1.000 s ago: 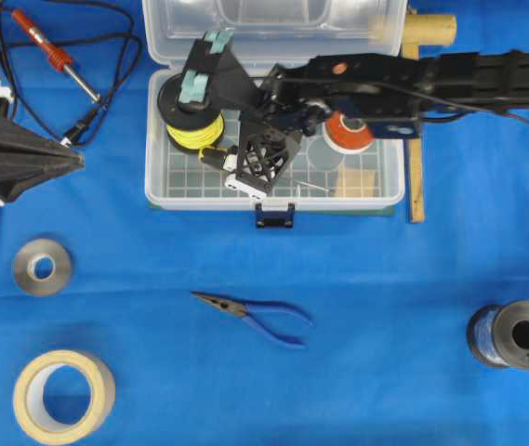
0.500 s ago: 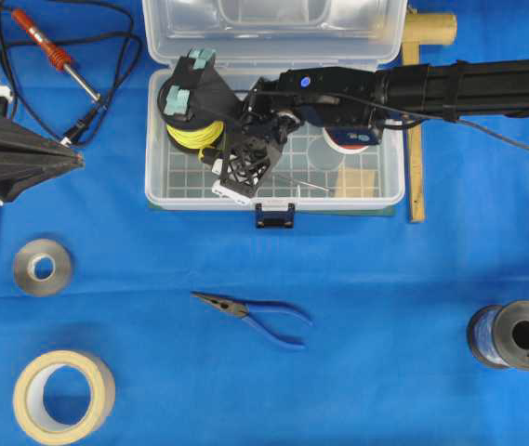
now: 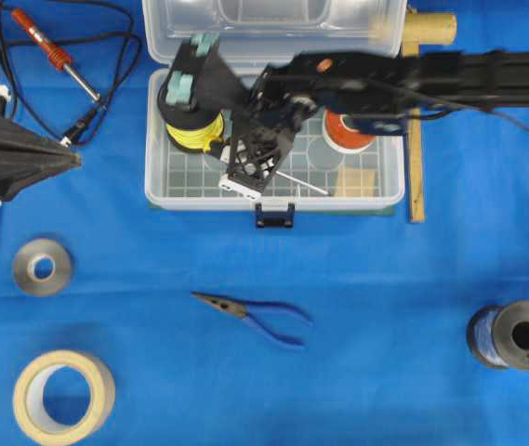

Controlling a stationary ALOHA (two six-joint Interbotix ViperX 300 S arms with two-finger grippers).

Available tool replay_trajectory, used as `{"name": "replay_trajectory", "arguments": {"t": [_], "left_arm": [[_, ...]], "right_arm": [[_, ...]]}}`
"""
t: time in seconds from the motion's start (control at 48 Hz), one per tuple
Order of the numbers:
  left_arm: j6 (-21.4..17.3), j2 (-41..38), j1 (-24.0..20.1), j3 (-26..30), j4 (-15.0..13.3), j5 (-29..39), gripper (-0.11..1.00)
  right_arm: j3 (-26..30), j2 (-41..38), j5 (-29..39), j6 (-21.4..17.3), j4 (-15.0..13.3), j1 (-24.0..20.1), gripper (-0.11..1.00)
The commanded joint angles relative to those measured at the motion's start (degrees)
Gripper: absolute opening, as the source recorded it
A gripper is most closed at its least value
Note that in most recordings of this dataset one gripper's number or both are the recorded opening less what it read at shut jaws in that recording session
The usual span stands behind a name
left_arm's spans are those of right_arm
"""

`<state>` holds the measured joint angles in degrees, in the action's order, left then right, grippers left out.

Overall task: Pick the screwdriver from the toolbox among several items.
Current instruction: 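Close the right gripper on the screwdriver handle, then lift the screwdriver up out of the toolbox with the right gripper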

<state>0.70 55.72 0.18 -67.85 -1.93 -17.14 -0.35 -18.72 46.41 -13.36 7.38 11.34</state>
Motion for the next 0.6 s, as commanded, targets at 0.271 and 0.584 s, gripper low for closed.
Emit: {"name": "replay_trajectory", "arguments": {"t": [0.271, 0.584], "left_arm": [[0.0, -0.26, 0.0, 1.32, -0.18, -0.26, 0.0], [0.0, -0.26, 0.0, 1.23, -0.18, -0.53, 0.0]], "right_arm": [[0.62, 18.28, 10.02, -6.94, -3.69, -2.9, 0.3], [1.67, 17.23, 10.46, -13.01, -5.71, -12.74, 0.3]]}}
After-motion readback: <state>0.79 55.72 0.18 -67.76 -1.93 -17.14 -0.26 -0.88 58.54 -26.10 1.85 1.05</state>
